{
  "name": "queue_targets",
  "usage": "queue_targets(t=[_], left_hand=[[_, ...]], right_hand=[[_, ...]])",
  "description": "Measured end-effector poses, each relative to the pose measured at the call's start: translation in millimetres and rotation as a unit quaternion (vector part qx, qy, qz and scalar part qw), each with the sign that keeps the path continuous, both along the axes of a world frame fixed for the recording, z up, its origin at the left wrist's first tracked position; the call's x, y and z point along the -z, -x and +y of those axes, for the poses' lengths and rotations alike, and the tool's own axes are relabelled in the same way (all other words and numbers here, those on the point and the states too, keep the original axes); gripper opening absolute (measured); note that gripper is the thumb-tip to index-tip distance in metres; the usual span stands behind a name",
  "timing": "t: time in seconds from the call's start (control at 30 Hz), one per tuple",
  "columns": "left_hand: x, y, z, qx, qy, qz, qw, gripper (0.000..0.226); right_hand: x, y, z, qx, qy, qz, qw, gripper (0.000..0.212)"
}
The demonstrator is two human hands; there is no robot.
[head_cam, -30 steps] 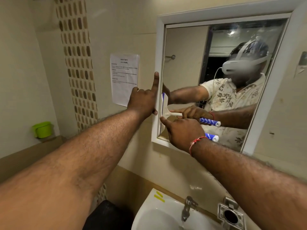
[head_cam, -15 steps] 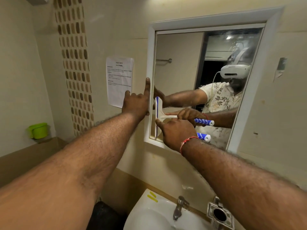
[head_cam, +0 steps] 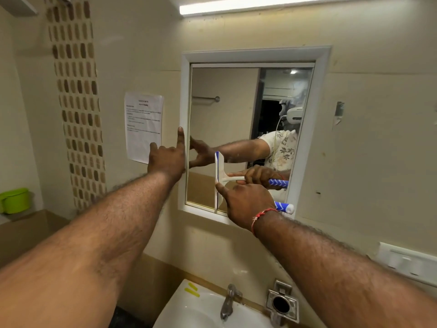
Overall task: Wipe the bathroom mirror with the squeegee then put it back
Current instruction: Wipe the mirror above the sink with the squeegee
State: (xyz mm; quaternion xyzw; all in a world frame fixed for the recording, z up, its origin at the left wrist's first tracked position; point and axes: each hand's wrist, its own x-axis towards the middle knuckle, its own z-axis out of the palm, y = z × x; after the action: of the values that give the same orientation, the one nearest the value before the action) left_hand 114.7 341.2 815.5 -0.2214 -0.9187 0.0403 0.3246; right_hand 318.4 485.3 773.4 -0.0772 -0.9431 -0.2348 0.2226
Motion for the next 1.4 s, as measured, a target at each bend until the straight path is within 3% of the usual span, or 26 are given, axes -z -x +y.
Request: queue_targets(t=[0.43,1.4], left_hand=[[7,-12,6,-0.018,0.029,-0.029,0.999,0.146],[50,-36,-30,0.075,0.034,-0.082,0.993,0.146]], right_hand=[[4,-54,22,0.044,0.028,0.019,0.998,0.067],[15,-140,52,0.169,0.024,0.005,0.985,0.072]])
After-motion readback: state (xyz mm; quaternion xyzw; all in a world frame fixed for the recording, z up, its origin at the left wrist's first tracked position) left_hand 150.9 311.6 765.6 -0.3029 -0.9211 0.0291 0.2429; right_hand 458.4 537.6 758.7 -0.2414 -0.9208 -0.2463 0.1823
